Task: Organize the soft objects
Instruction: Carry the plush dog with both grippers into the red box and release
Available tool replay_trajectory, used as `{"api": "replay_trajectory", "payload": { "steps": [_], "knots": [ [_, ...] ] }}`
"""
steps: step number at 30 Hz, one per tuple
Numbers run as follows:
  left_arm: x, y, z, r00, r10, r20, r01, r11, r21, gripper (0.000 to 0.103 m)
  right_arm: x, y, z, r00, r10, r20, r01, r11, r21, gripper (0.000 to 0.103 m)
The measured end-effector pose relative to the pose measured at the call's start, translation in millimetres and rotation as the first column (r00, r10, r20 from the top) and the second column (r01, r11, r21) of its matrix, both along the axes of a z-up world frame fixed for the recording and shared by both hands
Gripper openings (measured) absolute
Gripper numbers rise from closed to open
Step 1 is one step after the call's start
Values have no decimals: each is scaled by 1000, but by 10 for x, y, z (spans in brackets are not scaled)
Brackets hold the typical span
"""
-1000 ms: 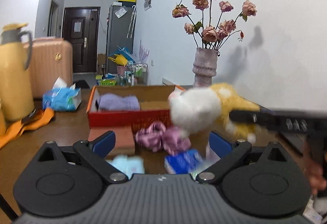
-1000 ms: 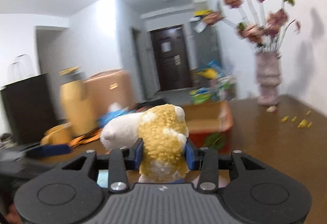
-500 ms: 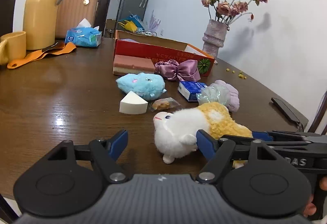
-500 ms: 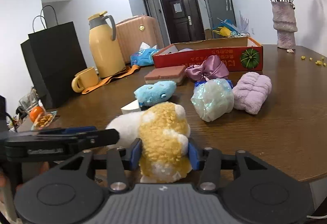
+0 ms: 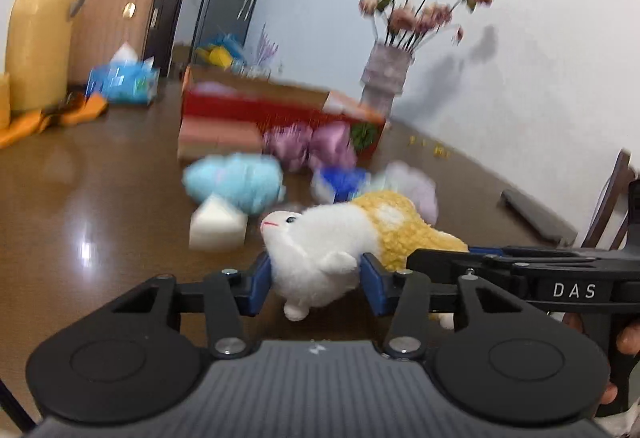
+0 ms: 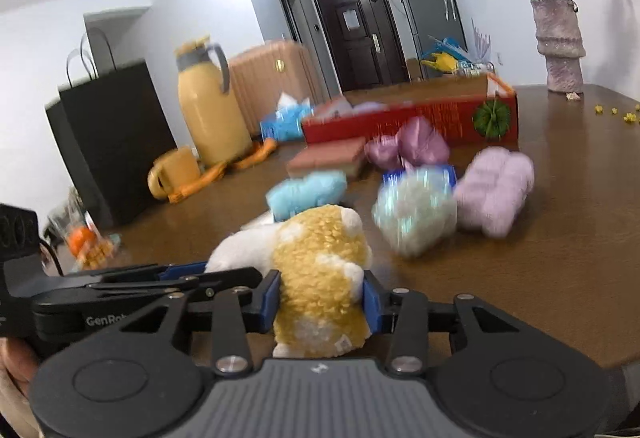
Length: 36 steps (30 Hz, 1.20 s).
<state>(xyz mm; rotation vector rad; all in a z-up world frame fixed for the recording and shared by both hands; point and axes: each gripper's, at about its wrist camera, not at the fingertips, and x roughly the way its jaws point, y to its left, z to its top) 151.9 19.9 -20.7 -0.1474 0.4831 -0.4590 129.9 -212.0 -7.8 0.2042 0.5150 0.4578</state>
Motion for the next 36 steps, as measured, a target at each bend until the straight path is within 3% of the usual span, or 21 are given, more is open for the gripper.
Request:
{"api": "replay_trajectory", "payload": {
  "steps": [3,5,8,10,14,18,20,22,24,29,32,36],
  "knots": [
    [304,-86,384,994,-38,102,38,999,9,48,203,-100,365,995,-8,100,8,1000,3,41],
    [670,-200,645,990,-66,128,63,998,29,48,481,-179,603,989,-15,148,18,1000,-17,41],
    [1490,-426,965,986,-117,120,114,993,36,48,1173,-358,938,982,-58,182,65,997,-33,41],
    [2137,-585,1065,985,-151,82,149,988,27,48,1747,-490,1082,982,-102,157,108,994,-30,41],
    [3429,-942,947,987,-159,-29,160,986,42,50,2982,-702,1125,984,-166,59,169,984,-56,40],
    [4388,-1235,655,984,-107,-142,121,989,89,51,4033,-754,874,975,-218,-54,212,973,-91,39],
    [4670,-1297,503,982,-71,-176,91,990,109,50,4366,-764,729,967,-239,-90,229,967,-109,38],
    [4811,-1306,391,980,-43,-195,69,989,129,49,4640,-786,564,950,-272,-150,255,959,-124,38],
    [4900,-1233,323,969,-38,-244,63,994,95,50,4754,-757,439,945,-269,-186,242,957,-159,40],
    [4716,-1060,444,986,-26,-165,45,992,115,55,4753,-693,346,941,-298,-161,251,933,-256,45],
    [4610,-984,616,988,7,-155,15,990,143,55,4682,-649,444,937,-317,-149,269,923,-275,51],
    [4260,-777,1070,993,61,-100,-41,980,194,56,4459,-678,865,941,-328,-80,292,910,-295,51]
  ]
}}
